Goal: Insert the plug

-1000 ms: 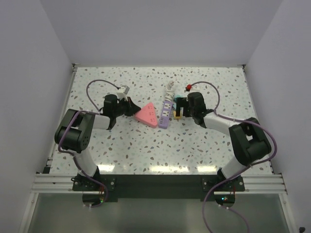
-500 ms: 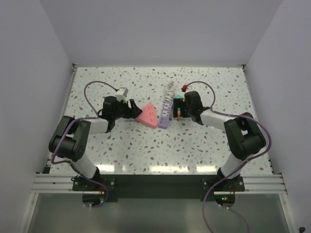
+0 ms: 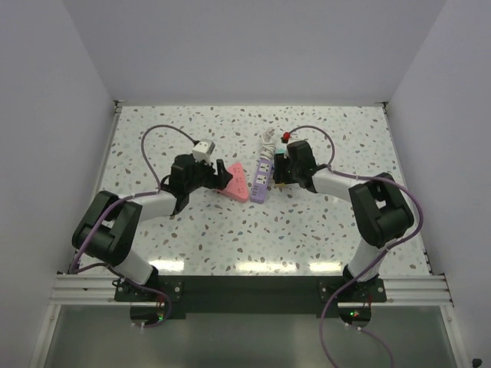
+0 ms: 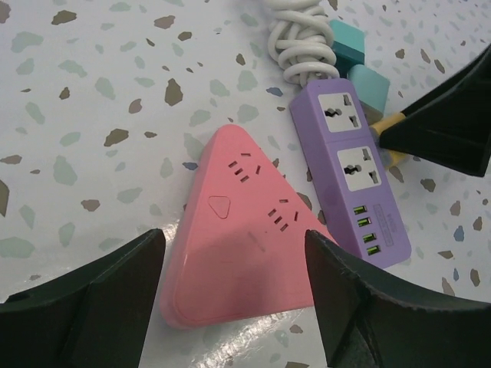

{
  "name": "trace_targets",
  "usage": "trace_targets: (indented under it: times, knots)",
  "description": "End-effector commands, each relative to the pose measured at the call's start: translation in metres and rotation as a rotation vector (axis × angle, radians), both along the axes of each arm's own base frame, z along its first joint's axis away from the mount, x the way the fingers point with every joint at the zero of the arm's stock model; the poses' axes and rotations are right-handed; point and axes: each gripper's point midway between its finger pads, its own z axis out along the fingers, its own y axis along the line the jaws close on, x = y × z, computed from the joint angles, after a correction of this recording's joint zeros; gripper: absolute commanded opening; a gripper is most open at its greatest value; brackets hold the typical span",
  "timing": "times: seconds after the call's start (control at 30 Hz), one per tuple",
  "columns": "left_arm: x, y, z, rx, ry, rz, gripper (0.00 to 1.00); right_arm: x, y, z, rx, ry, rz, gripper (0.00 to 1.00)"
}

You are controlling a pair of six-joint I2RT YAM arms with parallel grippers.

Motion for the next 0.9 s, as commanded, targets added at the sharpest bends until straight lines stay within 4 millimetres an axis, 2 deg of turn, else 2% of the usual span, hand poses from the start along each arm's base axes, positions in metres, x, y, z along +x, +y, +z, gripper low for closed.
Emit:
trace_targets:
  times: [0.0,0.23,0.4,0.53,0.7,0.87]
  knots:
    - [0.000,-0.011,0.020,0.066,-0.121,-0.027,0.79,-0.001,0.004,-0.004,-0.019,0.039,0.033,0.49]
    - [-0.012,-0.038,0.028,0.126,-0.203,-0.111,0.80,-0.002,0.012,0.003,0.005,0.054,0.064,0.31]
    - [-0.018,-0.047,0.029,0.134,-0.224,-0.144,0.81,-0.005,0.012,0.008,0.014,0.053,0.071,0.29]
    - [-0.019,-0.048,0.028,0.144,-0.225,-0.143,0.82,-0.009,0.009,0.003,-0.002,0.067,0.068,0.49]
    - [-0.021,-0.051,0.025,0.155,-0.226,-0.153,0.83,-0.013,0.007,-0.001,-0.024,0.076,0.063,0.58]
    - [-0.022,-0.053,0.024,0.165,-0.229,-0.157,0.84,-0.015,0.007,-0.005,-0.035,0.086,0.066,0.60]
